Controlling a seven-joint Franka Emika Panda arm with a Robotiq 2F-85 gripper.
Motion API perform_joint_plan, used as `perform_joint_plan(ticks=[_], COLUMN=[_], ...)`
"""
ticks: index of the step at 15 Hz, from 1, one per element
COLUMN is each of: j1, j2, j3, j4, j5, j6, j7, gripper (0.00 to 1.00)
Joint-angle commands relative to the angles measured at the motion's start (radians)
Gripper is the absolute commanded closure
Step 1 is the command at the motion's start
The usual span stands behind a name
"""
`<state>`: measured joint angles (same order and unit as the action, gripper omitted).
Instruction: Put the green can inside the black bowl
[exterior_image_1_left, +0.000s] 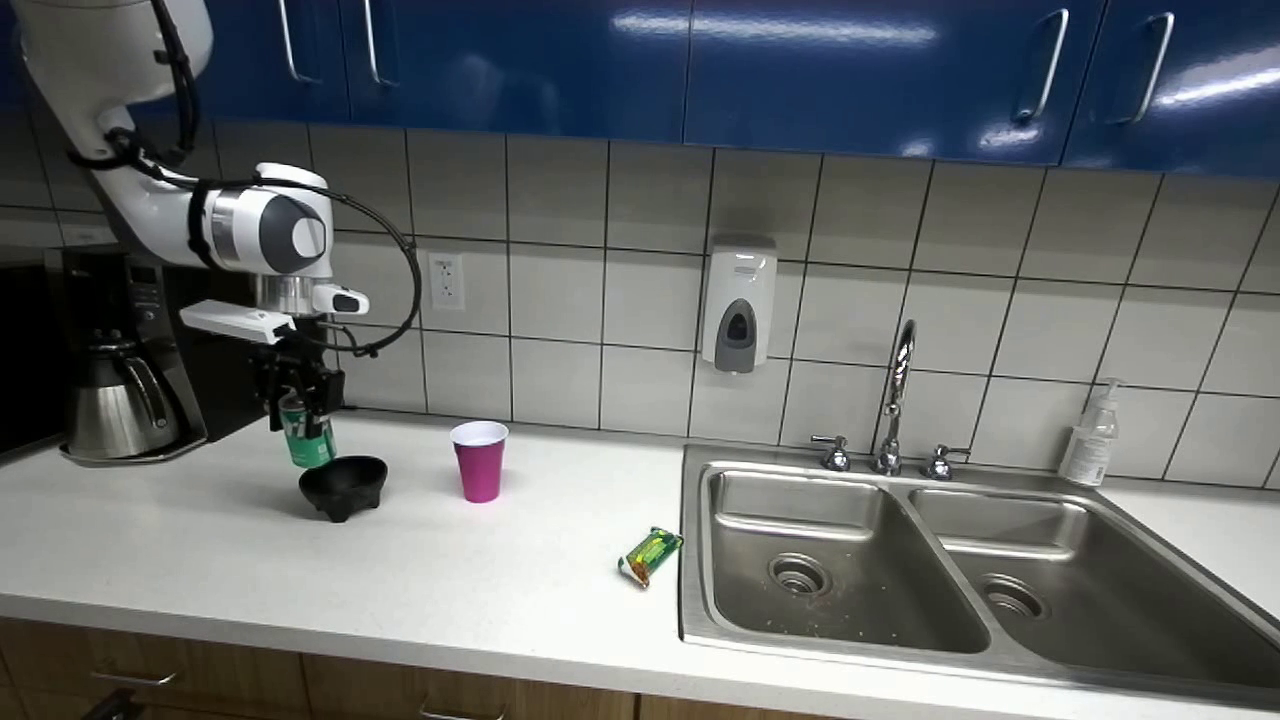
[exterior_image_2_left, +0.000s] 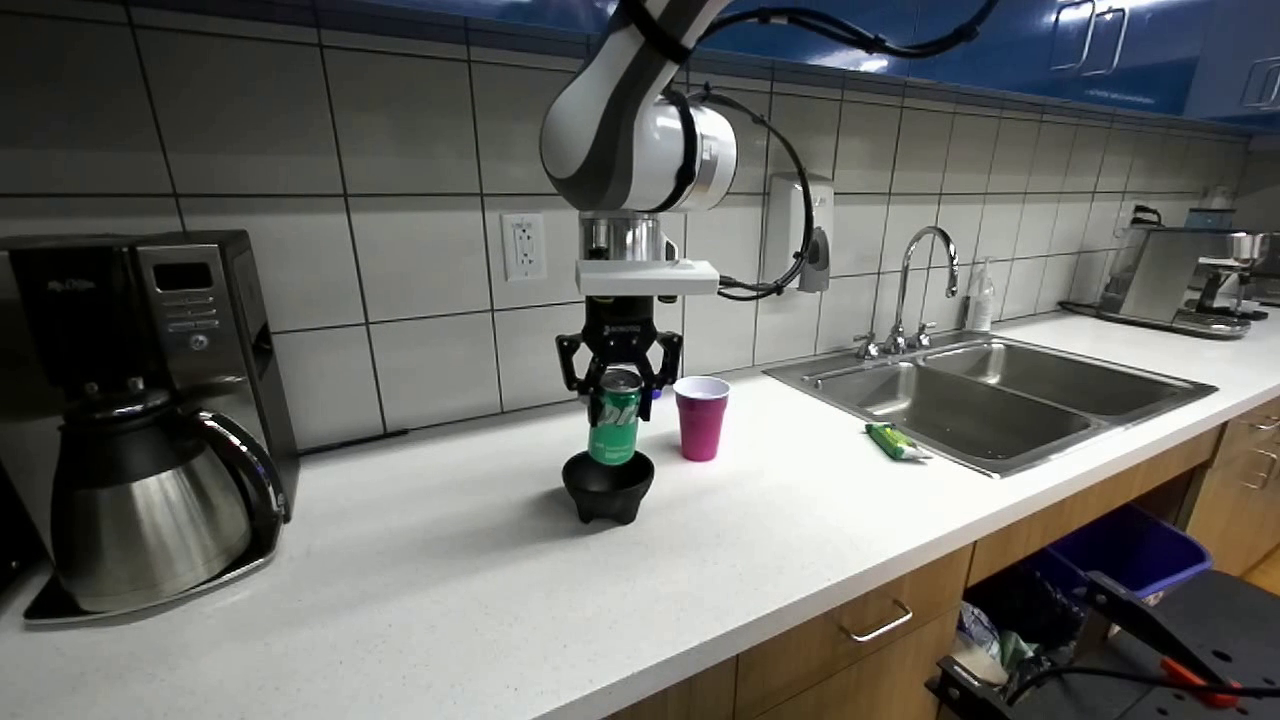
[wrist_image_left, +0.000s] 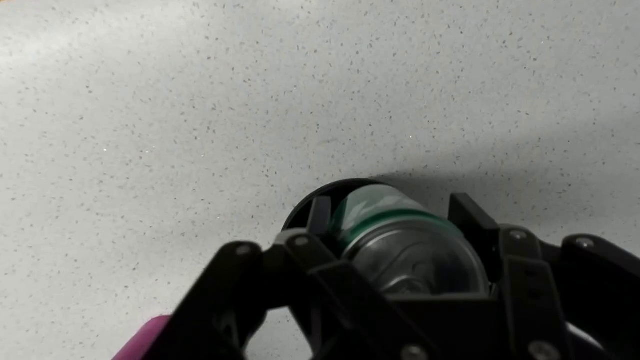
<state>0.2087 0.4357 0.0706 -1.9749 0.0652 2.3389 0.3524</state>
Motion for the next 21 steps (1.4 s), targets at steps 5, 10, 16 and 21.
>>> perform_joint_plan(ticks=[5, 10, 16, 21], j1=[0.014, 0.019, 0.021, 0.023], j2=[0.091, 0.137, 0.181, 0.199], j3=[-0.015, -0.024, -0.035, -0.037], j4=[0.130, 0.182, 0.232, 0.255], j5=[-0.020, -0.021, -0.020, -0.019], j6=[-0.081, -0.101, -0.129, -0.142], j7=[0.022, 0.030, 0.036, 0.035], gripper=[0.63, 0.63, 0.63, 0.63])
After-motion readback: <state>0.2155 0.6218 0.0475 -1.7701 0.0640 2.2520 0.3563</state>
